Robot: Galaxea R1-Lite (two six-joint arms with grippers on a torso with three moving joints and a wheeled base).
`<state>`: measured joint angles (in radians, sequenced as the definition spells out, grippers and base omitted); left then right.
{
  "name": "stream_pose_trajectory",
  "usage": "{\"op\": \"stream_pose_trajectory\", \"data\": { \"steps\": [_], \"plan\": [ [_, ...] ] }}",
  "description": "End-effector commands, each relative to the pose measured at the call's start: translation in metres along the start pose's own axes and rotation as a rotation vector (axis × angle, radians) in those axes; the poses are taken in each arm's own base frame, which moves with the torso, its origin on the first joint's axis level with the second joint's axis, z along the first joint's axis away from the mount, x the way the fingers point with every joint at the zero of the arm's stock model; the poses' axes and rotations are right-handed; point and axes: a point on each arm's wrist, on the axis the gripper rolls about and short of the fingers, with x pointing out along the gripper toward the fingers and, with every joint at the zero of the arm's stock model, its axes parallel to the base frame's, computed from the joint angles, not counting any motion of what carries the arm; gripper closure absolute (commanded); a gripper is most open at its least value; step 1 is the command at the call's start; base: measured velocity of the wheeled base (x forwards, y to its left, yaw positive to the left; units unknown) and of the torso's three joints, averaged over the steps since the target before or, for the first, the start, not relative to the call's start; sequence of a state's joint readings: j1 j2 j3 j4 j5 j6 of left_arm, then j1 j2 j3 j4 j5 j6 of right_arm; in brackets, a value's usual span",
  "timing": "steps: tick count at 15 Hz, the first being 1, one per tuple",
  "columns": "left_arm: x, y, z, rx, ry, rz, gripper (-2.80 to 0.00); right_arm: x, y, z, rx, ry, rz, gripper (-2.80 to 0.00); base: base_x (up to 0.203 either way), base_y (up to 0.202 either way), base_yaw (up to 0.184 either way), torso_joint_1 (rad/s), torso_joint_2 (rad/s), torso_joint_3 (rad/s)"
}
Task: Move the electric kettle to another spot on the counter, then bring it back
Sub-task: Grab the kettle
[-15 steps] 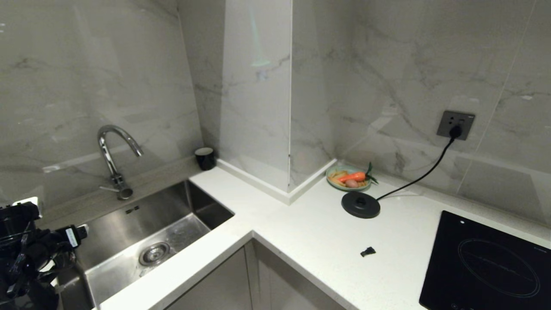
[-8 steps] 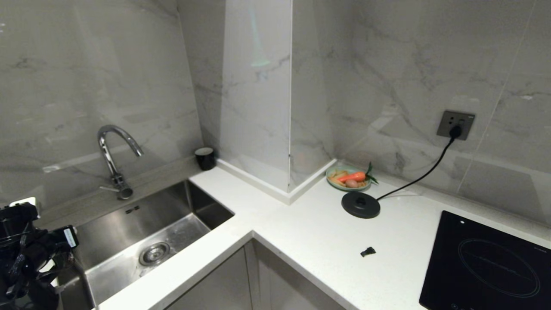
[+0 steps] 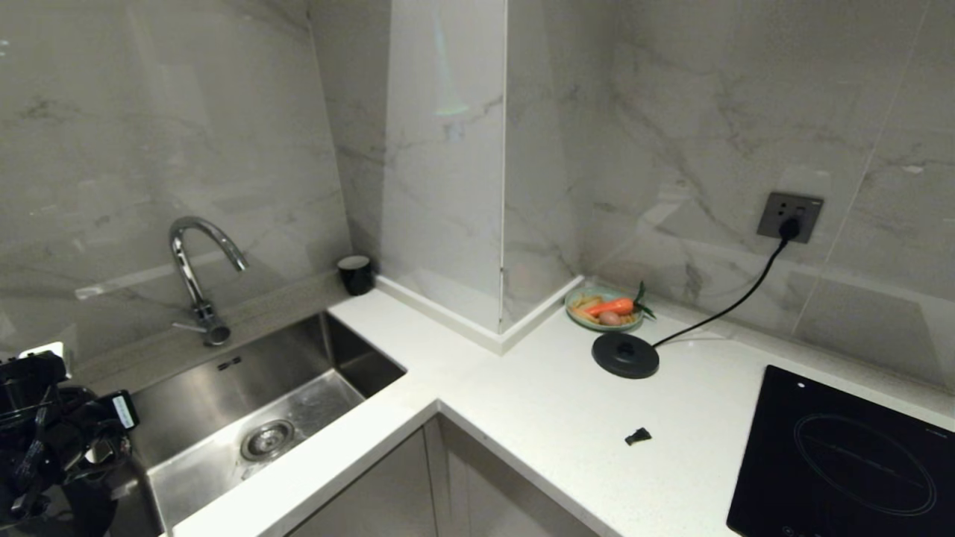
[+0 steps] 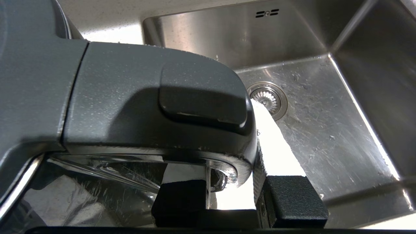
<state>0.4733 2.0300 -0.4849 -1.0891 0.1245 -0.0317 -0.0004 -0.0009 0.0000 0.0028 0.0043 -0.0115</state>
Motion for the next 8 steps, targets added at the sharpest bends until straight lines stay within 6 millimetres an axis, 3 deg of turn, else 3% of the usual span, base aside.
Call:
{"op": "stream_pose_trajectory", "data": {
  "steps": [1, 4, 8],
  "plan": [
    [0.001, 0.002, 0.002, -0.004, -0.011, 0.008, 0.0, 0.0, 0.0, 0.0, -0.001, 0.001, 0.0, 0.0, 0.0, 0.0, 0.0, 0.0, 0.0, 0.0],
    [-0.003, 0.002, 0.008, -0.006, -0.035, 0.009, 0.0, 0.0, 0.0, 0.0, -0.001, 0.001, -0.001, 0.0, 0.0, 0.0, 0.0, 0.0, 0.0, 0.0],
    [-0.022, -0.005, 0.033, -0.005, -0.129, -0.022, 0.0, 0.0, 0.0, 0.0, -0.001, 0.001, 0.0, 0.0, 0.0, 0.0, 0.0, 0.0, 0.0, 0.0]
  ]
}}
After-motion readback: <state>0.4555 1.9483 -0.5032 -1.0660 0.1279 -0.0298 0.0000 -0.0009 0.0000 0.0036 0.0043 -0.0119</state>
